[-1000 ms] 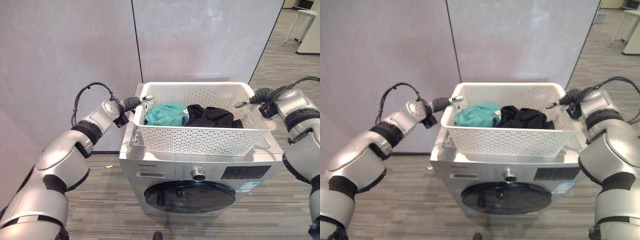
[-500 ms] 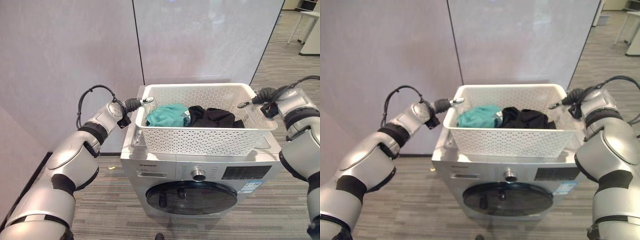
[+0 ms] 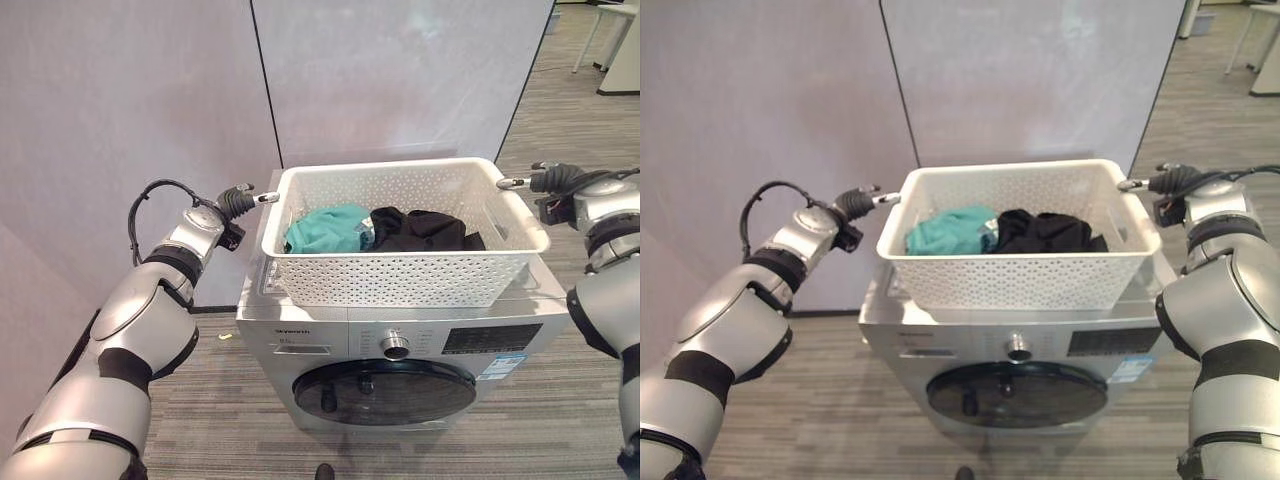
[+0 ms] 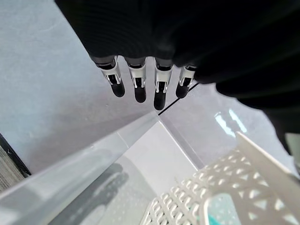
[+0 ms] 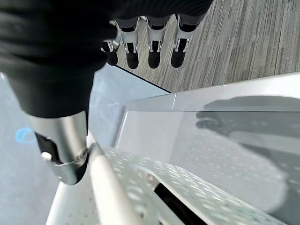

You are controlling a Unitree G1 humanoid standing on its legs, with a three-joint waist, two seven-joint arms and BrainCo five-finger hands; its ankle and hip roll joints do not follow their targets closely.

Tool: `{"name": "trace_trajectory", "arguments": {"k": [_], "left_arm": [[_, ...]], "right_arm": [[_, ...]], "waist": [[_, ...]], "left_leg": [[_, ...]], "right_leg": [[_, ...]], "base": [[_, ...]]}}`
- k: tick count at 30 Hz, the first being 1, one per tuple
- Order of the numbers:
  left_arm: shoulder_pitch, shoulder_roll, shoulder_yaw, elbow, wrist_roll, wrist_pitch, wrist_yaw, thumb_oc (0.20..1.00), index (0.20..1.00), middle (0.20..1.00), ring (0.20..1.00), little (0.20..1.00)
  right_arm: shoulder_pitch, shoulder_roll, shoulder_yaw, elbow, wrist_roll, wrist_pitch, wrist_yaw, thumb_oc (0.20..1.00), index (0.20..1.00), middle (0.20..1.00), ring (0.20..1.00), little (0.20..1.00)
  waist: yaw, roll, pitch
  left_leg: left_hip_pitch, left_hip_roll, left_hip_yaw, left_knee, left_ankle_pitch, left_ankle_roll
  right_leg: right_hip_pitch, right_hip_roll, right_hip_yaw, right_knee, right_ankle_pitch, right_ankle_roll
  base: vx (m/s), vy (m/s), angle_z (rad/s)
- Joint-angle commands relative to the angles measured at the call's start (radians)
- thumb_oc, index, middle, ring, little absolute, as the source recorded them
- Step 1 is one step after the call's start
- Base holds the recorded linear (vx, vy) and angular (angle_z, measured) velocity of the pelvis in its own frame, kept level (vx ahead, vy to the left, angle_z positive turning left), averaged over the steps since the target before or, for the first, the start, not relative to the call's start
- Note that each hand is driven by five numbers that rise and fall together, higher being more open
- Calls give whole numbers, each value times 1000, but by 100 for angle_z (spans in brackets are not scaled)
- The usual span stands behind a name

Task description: Grab the laundry basket,head to the washer,open it,put in the laundry and shut it.

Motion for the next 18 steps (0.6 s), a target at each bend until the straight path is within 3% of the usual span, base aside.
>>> {"name": "trace_trajectory", "arguments": {"k": [1, 8, 11, 18], "left_arm": [[-91, 26, 82, 111, -32, -48, 68, 1000, 1000, 1000, 1000, 1000], [-143, 75, 141, 57, -176, -81, 117, 1000, 1000, 1000, 1000, 1000], [-201, 150, 133, -2, -205, -109, 122, 1000, 1000, 1000, 1000, 1000], [-172, 326, 249, -93, -382, -154, 141, 1000, 1000, 1000, 1000, 1000]], "right_arm": [[-120, -46, 48, 17, 46, -63, -47, 1000, 1000, 1000, 1000, 1000], [-102, -62, -20, -76, 142, -99, -103, 1000, 1000, 1000, 1000, 1000], [-87, -71, -57, -142, 181, -127, -128, 1000, 1000, 1000, 1000, 1000], [27, -145, -180, -315, 245, -181, -162, 1000, 1000, 1000, 1000, 1000]], "waist": [[9, -1, 50], [-1, 3, 47], [-14, 8, 45], [-36, 16, 41]], "left_leg": [[53, 29, 27, 2, -61, -55], [56, 32, 32, 2, -68, -58], [60, 36, 43, 2, -63, -59], [65, 47, 65, 2, -68, -66]], "right_leg": [[-57, -85, -20, -31, 128, 69], [-54, -85, -14, -31, 125, 68], [-56, -81, -5, -31, 131, 69], [-59, -74, 12, -31, 127, 67]], "base": [[0, 0, 0], [2, -1, -1], [1, 1, -10], [-3, -2, -10]]}}
